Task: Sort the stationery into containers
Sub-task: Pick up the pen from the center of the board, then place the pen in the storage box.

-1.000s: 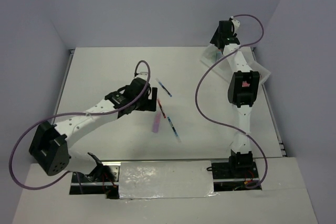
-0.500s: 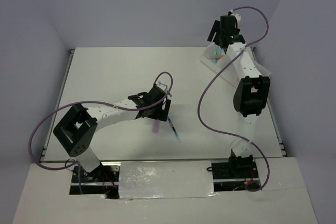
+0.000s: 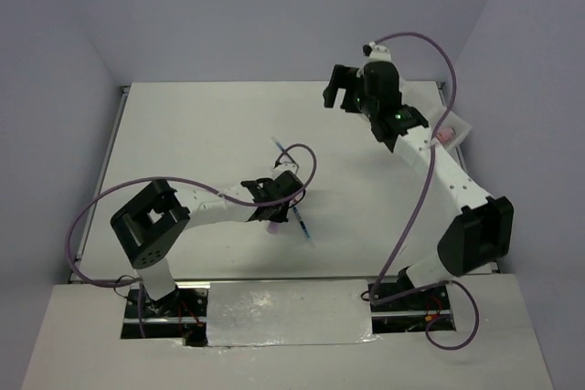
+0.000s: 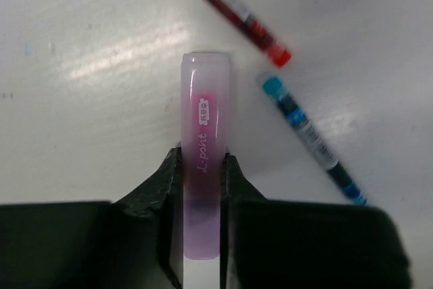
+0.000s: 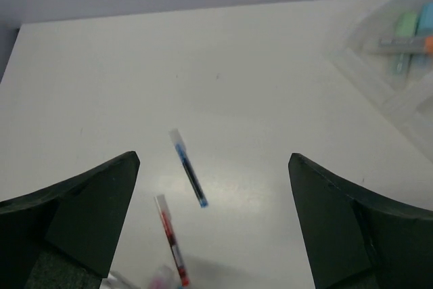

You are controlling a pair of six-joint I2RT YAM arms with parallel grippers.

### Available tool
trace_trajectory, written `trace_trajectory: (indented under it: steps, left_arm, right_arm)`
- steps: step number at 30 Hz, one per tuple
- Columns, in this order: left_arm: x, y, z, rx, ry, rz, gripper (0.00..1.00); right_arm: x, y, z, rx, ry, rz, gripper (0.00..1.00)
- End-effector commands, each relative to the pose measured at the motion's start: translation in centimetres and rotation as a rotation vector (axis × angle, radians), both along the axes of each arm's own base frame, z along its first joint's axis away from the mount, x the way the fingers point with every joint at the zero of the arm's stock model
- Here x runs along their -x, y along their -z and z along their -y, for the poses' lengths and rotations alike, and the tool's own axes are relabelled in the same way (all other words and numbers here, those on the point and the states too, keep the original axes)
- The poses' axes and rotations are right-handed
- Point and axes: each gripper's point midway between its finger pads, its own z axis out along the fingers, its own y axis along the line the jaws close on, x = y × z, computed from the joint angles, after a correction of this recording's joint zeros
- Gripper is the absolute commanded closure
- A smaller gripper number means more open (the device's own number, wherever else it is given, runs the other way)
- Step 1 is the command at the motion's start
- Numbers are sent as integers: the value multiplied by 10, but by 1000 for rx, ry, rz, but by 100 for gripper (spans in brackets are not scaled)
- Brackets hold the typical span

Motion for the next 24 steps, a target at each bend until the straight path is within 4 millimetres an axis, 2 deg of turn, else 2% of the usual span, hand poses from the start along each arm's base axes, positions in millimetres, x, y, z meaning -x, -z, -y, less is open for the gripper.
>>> trace_trajectory:
  steps: [1, 3, 4, 5, 6, 7, 8, 9, 10, 11, 12, 13, 14, 16, 18, 20, 21, 22, 24]
  left_arm:
    - [29, 0, -24, -47, -35, -21, 100]
    - [35, -16, -27, -16, -37, 19, 100]
    - [31, -43, -27, 45, -46, 82, 100]
    - [31, -55, -27, 75, -46, 112, 100]
    - [31, -64, -25, 118, -28, 160, 100]
    - [29, -95, -22, 212, -15, 238, 100]
    - [29, -106, -19, 265, 8, 279, 100]
    - [32, -105, -23, 271, 58, 316, 100]
    - [27, -140, -15, 390, 72, 417, 100]
    - [29, -138, -19, 399, 90, 434, 100]
    - [28, -156, -19, 436, 121, 499, 100]
    - [26, -169, -17, 478, 126, 545, 100]
    - [27, -170, -17, 486, 139, 558, 100]
    - [27, -186, -17, 530, 153, 605, 100]
    - [28, -193, -13, 549, 167, 611, 100]
    - [27, -198, -10, 553, 171, 608, 100]
    - [27, -199, -8, 555, 174, 605, 100]
    - [27, -200, -8, 560, 168, 605, 100]
    - [26, -205, -11, 571, 151, 616, 100]
  right_arm:
    - [26, -3, -5, -127, -53, 52, 0]
    - [44, 11, -4, -197, -51, 49, 0]
    - [52, 12, -15, -243, -109, 52, 0]
    - [65, 32, -17, -268, -131, 10, 0]
    - [73, 34, -29, -341, -163, -7, 0]
    - [83, 28, -46, -401, -252, 11, 0]
    - [96, 45, -55, -435, -290, -30, 0]
    - [107, 48, -70, -510, -326, -71, 0]
    - [124, 44, -96, -550, -413, -71, 0]
    - [135, 53, -110, -592, -424, -122, 0]
    - [154, 54, -133, -608, -473, -147, 0]
    - [157, 54, -140, -632, -468, -135, 0]
    - [162, 53, -147, -670, -466, -155, 0]
    - [178, 54, -167, -687, -495, -174, 0]
    - [184, 56, -178, -684, -505, -180, 1]
    - [196, 53, -193, -667, -547, -183, 4]
    - [198, 63, -197, -638, -539, -211, 5]
    - [204, 62, -204, -628, -553, -215, 10]
    - [205, 68, -205, -623, -534, -217, 17]
